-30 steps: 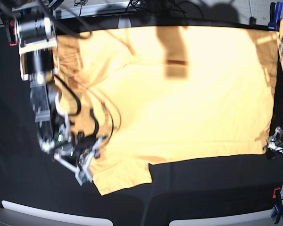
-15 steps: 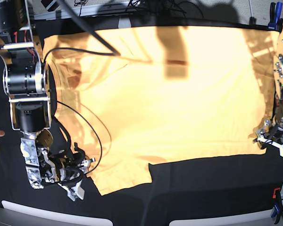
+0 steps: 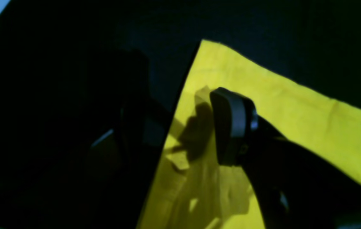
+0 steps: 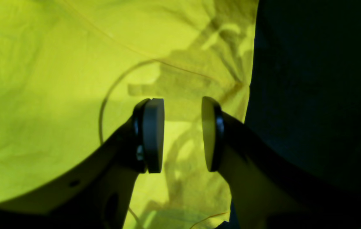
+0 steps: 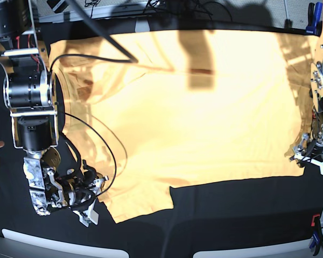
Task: Layout the t-shirt on the table in an organized manner, then fold the t-shirt properly
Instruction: 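Lift the hem with both grippers and fold it toward the collar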
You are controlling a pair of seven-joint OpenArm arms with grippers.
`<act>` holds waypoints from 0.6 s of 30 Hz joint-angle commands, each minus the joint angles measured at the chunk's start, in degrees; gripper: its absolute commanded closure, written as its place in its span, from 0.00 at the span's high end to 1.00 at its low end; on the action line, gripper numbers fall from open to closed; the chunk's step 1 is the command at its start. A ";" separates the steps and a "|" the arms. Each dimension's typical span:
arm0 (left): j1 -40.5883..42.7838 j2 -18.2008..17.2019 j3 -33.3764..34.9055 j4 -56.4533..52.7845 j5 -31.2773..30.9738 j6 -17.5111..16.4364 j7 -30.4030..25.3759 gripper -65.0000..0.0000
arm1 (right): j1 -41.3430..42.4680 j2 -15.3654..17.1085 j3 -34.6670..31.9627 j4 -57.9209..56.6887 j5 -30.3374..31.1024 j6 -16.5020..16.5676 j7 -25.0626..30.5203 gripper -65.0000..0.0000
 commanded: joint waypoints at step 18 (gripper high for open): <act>-1.60 0.31 -0.15 0.48 -0.20 -1.79 -0.59 0.00 | 2.43 1.75 0.28 0.90 -1.62 0.39 13.16 0.30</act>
